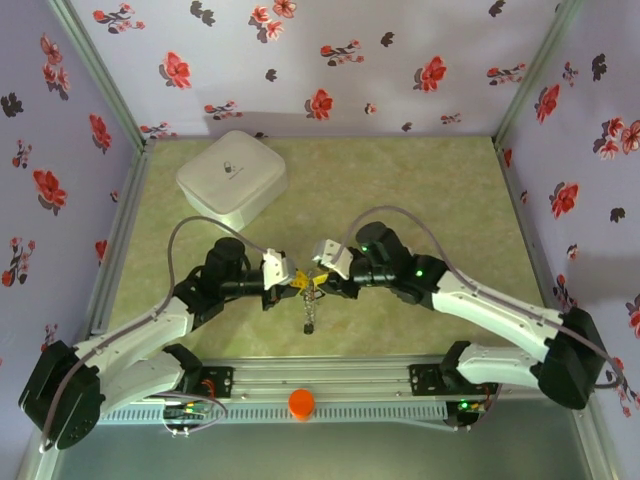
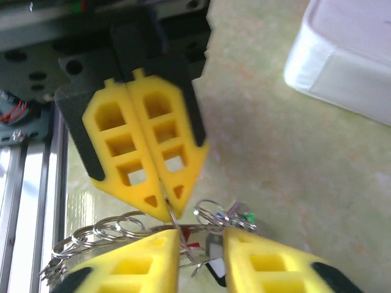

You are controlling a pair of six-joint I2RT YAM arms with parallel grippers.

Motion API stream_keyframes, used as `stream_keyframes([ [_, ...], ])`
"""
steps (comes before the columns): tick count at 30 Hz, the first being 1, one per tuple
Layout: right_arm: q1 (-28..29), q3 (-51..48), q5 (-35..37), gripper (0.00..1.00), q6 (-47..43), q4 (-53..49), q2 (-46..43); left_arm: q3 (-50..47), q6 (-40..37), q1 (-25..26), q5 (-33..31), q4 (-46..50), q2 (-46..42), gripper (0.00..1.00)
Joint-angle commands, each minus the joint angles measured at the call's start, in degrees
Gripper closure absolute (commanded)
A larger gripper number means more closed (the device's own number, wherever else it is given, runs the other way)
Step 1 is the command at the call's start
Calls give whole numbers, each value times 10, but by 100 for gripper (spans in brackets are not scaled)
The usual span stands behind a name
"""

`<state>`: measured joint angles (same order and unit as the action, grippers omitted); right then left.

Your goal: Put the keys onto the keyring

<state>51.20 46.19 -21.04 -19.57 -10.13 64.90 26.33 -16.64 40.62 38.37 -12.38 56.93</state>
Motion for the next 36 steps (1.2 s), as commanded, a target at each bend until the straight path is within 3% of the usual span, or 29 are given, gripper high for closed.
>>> stream_keyframes([
  [1,-3,-28,18,67,25,55,-32,-36,61,3,0,-146,-9,100],
  [6,-3,-66,17,64,61,62,-59,-76,93,2,-13,-249,-3,100],
  [12,4,-96,13,60,100,96,-41,-86,101,3,-14,-261,-2,100],
  [23,11,-94,4,61,122,157,7,-88,104,2,-17,-272,-4,100],
  [28,11,-88,14,70,114,155,15,-88,105,3,-16,-271,-5,100],
  [33,13,-78,17,93,100,134,22,-88,106,2,-16,-271,-11,100],
  [36,15,-70,11,100,96,120,28,-87,105,3,-16,-272,-11,100],
])
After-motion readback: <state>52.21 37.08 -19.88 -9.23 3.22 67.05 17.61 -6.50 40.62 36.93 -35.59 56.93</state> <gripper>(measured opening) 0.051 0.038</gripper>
